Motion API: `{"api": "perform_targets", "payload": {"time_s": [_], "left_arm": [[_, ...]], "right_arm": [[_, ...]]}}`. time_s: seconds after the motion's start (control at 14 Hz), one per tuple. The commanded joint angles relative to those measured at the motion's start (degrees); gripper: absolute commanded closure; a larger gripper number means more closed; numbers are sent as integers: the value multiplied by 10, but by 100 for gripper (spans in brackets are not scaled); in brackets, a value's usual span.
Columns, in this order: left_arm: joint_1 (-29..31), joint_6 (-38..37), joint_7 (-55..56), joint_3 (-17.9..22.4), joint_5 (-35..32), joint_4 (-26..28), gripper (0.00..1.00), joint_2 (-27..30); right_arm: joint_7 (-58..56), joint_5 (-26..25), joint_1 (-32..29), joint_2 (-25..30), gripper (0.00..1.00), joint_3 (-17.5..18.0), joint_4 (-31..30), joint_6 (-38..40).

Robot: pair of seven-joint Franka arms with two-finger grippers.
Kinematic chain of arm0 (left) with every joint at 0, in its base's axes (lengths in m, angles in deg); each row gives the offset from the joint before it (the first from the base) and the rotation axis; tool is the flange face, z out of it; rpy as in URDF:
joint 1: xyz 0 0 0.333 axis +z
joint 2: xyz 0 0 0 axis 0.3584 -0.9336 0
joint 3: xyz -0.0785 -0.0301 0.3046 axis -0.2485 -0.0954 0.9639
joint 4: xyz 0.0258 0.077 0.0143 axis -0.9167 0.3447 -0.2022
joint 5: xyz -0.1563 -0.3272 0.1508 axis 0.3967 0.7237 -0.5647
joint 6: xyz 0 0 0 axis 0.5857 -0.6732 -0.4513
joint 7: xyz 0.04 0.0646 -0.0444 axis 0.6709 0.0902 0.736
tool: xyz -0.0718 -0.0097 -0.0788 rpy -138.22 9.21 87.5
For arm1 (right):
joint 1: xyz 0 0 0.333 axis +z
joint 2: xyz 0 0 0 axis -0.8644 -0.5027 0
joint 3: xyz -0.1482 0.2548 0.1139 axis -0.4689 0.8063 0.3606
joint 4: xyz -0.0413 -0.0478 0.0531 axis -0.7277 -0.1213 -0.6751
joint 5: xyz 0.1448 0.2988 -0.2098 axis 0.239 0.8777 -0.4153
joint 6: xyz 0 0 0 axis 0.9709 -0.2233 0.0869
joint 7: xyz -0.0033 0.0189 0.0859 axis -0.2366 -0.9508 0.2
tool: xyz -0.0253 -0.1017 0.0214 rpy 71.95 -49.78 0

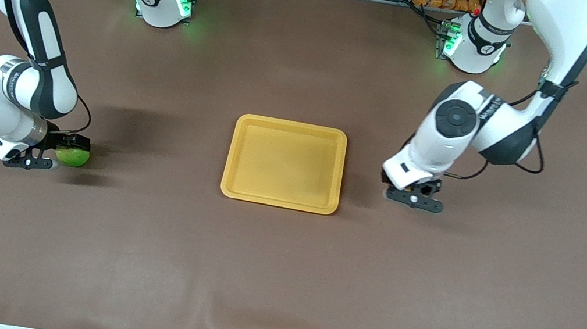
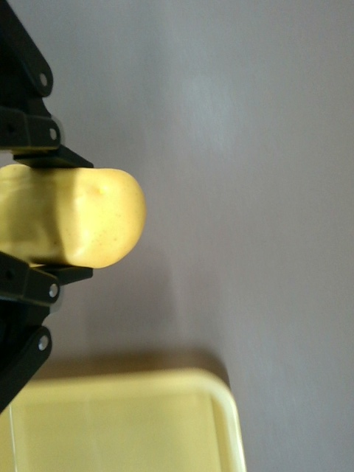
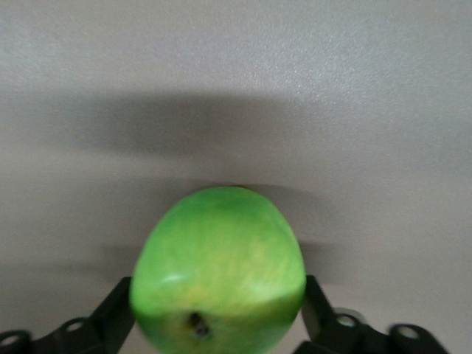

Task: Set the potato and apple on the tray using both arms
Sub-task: 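Carry the potato over the tray while the right gripper lifts the apple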

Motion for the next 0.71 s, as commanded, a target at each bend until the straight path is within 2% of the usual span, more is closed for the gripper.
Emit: {"api": "perform_targets", "payload": {"time_s": [0.0,0.36,0.5,0.64], "left_arm": [[-45,-28,38,2,-12,-74,100,-56],[-118,-64,139,5,-14,-162,100,-125],[-140,-68,167,9,-16,-184,100,-149],[-162,-68,171,13,-23,-203,100,-171]], "right_arm": [[-3,9,-6,0,100,7,-16,-24],[-16,9,-4,-3,100,13,-12,-27],[-68,9,-11,-2,100,26,5,-17],[-110,46,-14,1,100,44,24,4]]}}
